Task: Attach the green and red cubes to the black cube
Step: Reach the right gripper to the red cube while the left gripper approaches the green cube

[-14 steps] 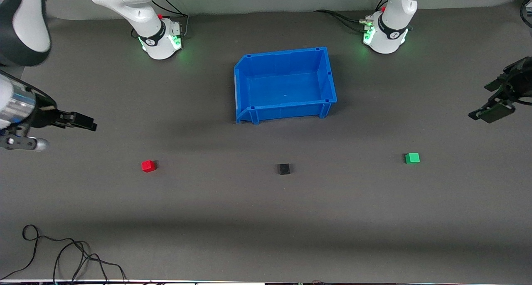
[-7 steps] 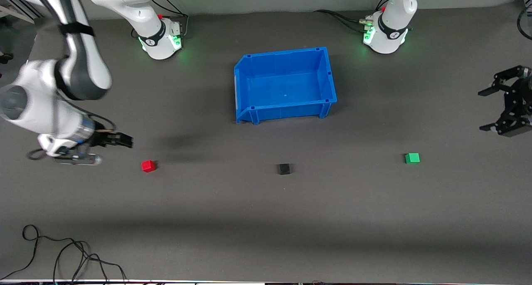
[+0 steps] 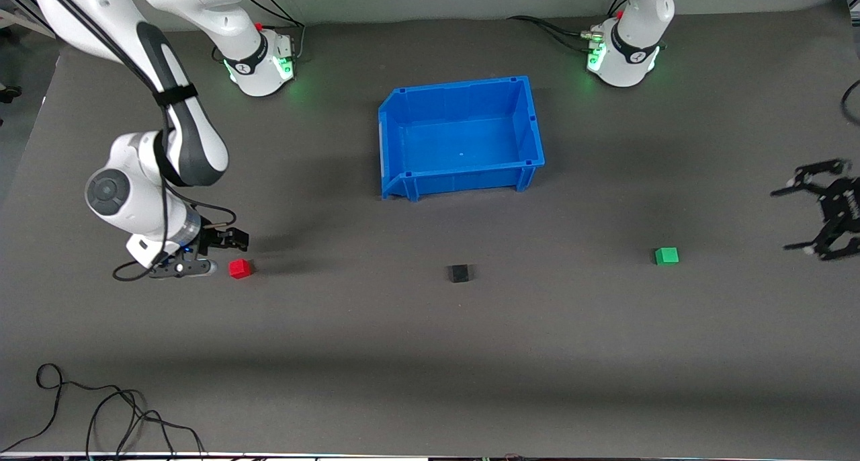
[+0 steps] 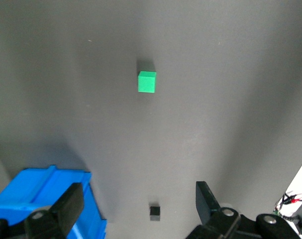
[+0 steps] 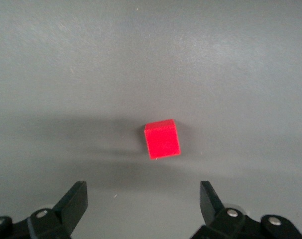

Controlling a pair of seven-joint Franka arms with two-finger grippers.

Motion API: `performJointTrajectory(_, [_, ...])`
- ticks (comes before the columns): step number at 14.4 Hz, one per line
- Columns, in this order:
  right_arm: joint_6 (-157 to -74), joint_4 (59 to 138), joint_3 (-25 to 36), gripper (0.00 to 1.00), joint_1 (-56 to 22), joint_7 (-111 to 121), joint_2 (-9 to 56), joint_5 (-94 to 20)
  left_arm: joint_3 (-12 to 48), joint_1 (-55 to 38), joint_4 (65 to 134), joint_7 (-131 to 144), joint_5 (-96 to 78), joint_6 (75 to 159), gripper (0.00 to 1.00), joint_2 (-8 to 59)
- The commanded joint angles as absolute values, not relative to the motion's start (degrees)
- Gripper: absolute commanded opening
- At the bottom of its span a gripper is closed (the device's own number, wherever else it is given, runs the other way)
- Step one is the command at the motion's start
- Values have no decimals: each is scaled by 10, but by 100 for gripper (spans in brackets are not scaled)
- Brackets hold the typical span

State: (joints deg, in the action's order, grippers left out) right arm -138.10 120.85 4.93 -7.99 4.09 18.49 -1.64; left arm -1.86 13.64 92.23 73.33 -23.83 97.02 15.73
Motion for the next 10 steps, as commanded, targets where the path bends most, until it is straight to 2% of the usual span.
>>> performJointTrajectory(1, [-1430, 1208, 51, 99, -78, 79, 224, -5, -17, 150, 994, 664, -287, 1034, 100, 159])
performJointTrajectory(4, [-1469, 1205, 52, 98, -55, 122, 250, -7, -17, 156, 1051, 619, -326, 1104, 100, 173])
performJointTrajectory(6, [-1472, 1205, 52, 88, -49, 122, 256, -7, -16, 153, 1073, 616, -340, 1135, 100, 186])
performJointTrajectory(8, [-1477, 1205, 52, 83, -49, 122, 260, -10, -13, 149, 1107, 587, -356, 1184, 100, 193])
performJointTrajectory(10, [-1481, 1201, 51, 83, -49, 120, 266, -15, -11, 142, 1146, 548, -381, 1225, 100, 194])
